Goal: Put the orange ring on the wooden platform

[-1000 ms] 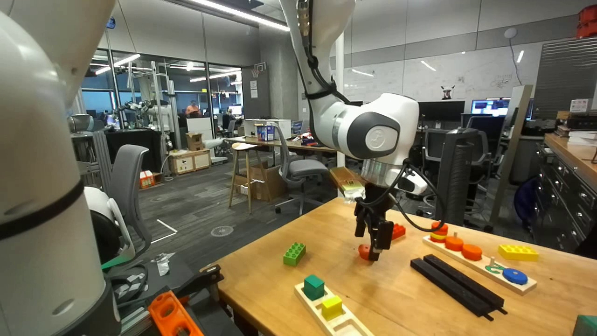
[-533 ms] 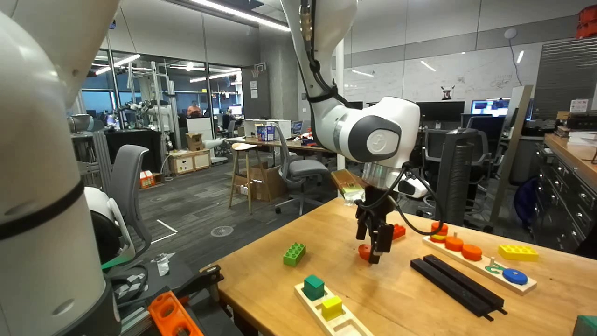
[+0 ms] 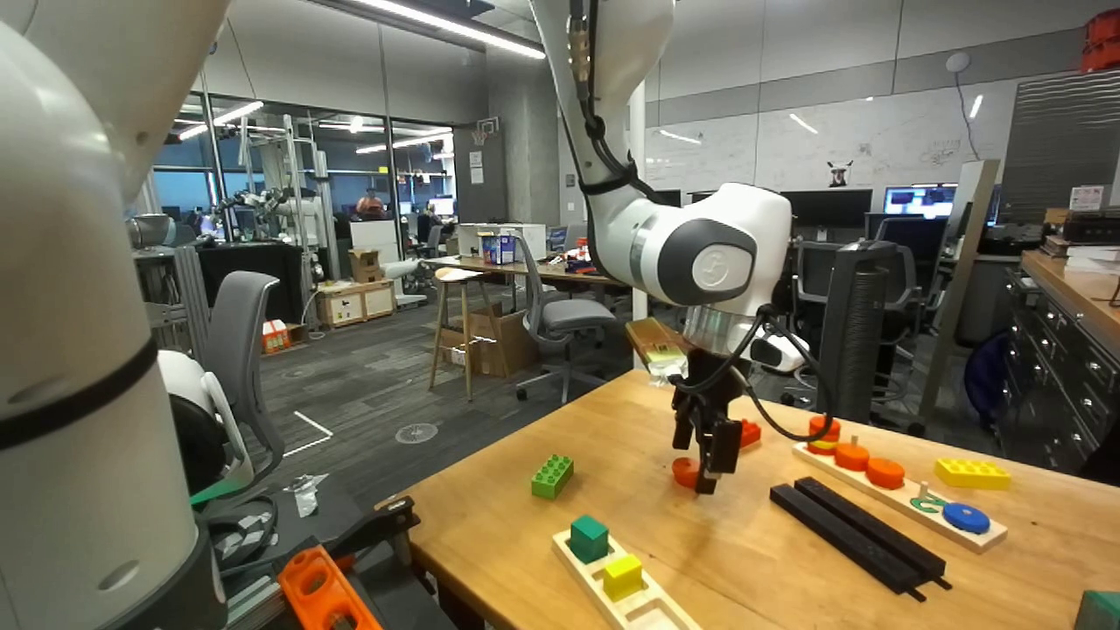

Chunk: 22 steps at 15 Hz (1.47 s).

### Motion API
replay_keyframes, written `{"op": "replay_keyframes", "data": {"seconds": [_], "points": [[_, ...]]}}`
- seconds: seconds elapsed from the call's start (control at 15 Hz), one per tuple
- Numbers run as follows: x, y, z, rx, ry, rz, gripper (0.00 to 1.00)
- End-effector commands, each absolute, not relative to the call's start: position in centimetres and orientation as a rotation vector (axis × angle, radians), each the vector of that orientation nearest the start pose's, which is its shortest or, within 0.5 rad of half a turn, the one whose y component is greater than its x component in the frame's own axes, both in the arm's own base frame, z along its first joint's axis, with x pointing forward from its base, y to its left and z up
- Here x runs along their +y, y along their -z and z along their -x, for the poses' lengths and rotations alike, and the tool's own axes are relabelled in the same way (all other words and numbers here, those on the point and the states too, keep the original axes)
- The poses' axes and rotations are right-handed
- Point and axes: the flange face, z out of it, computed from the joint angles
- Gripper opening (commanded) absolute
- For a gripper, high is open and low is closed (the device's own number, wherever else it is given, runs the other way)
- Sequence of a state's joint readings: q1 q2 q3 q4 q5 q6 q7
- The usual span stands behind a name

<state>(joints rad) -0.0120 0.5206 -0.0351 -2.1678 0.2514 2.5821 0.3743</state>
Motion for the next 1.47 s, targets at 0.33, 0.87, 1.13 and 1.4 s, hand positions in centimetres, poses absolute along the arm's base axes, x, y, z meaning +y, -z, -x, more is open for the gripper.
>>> {"op": "replay_keyframes", "data": {"seconds": [0.33,0.87,1.13,1.4], "points": [[-3.1,-13.94,-56.74,0.975,-0.154,2.887,1.0],[-3.13,-13.72,-56.74,0.98,-0.164,2.895,0.43],[-3.25,-13.82,-56.76,0.989,-0.166,2.892,0.22],[-3.42,-14.69,-56.53,1.012,-0.167,2.902,0.24]]}}
